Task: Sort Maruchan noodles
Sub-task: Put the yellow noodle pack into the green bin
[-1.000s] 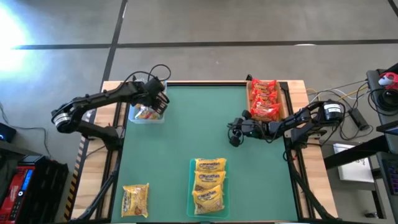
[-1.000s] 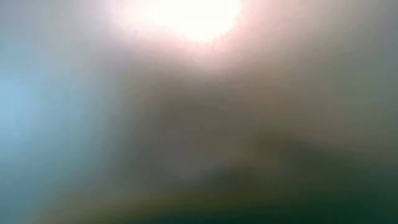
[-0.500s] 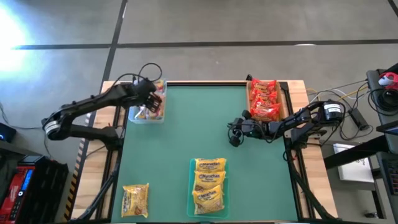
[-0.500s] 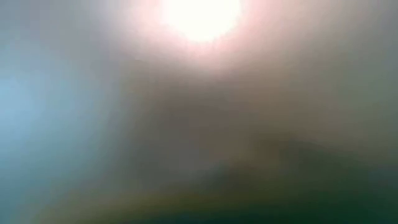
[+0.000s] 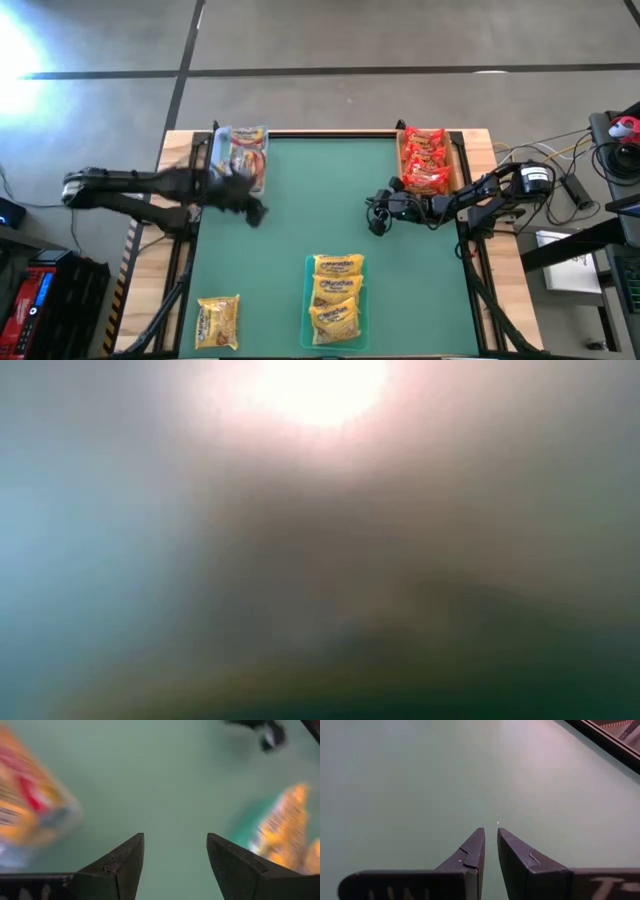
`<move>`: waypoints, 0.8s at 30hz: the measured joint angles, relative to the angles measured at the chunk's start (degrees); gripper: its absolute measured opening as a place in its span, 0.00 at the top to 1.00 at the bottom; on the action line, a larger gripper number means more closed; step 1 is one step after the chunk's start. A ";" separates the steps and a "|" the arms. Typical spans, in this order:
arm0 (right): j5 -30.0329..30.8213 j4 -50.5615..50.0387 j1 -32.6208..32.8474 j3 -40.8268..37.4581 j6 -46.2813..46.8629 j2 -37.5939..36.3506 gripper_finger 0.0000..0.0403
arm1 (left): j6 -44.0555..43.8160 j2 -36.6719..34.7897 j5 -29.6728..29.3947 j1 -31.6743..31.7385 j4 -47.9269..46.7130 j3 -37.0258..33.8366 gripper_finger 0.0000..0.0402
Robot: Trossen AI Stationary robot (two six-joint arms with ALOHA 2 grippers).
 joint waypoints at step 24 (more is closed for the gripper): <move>0.02 -0.22 0.00 0.00 0.00 -0.01 0.89 | -89.50 31.45 7.55 -59.64 -6.16 15.58 0.50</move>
